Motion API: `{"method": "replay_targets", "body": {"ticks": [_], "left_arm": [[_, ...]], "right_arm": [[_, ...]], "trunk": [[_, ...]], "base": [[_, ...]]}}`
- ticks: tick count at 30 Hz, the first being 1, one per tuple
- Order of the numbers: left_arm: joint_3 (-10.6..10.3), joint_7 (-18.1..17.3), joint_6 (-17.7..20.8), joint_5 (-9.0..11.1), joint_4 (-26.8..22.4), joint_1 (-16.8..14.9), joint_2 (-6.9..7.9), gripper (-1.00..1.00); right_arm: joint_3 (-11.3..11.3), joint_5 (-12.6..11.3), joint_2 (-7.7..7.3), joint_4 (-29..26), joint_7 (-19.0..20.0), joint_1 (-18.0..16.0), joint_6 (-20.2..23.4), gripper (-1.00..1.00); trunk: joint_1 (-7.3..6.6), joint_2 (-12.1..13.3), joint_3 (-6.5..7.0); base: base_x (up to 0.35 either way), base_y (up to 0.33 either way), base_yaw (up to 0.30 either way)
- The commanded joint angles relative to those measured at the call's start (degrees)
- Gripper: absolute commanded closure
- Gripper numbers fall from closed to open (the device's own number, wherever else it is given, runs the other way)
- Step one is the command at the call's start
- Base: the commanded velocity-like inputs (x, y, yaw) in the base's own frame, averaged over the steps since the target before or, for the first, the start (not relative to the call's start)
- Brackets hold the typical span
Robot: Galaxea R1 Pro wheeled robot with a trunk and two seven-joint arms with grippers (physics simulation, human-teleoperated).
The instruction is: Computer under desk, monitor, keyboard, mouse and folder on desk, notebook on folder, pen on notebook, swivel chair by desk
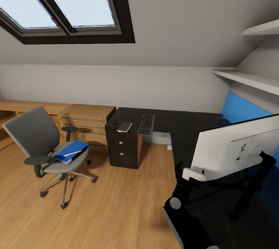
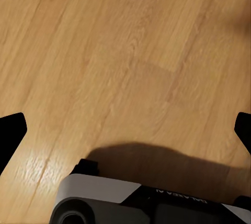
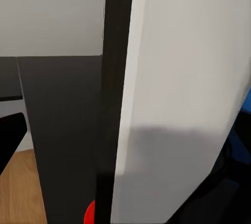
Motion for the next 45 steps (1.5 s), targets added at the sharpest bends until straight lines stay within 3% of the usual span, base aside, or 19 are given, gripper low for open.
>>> {"method": "replay_targets", "body": {"ticks": [1,6,20,28,45], "left_arm": [[-0.2,0.4,0.2,0.4,-0.1,0.0,0.04,-1.0],[-0.2,0.4,0.2,0.5,-0.1,0.0,0.04,-1.0],[-0.2,0.4,0.1,0.4,-0.1,0.0,0.04,-1.0],[-0.2,0.4,0.1,0.4,-0.1,0.0,0.04,-1.0],[-0.2,0.4,0.2,0.5,-0.1,0.0,0.04,-1.0]], "right_arm": [[0.0,0.0,-0.09,0.1,-0.2,-0.1,-0.3,-1.0],[-0.5,0.0,-0.87,0.0,-0.3,-0.1,-0.3,-1.0],[-2.5,0.0,-1.21,0.0,-0.3,-0.1,-0.2,-1.0],[-5.5,0.0,-1.29,0.0,-1.1,-0.2,-0.2,-1.0],[-5.7,0.0,-1.25,0.0,-2.0,-0.2,-0.2,-1.0]], "trunk": [[0.02,-0.1,-0.08],[0.02,-0.1,-0.08],[0.02,-0.1,-0.08],[0.02,-0.1,-0.08],[0.02,-0.1,-0.08]], "base": [[0.041,0.0,0.0],[0.017,0.0,0.0],[0.033,0.0,0.0],[0.001,0.0,0.0],[-0.059,0.0,0.0]]}}
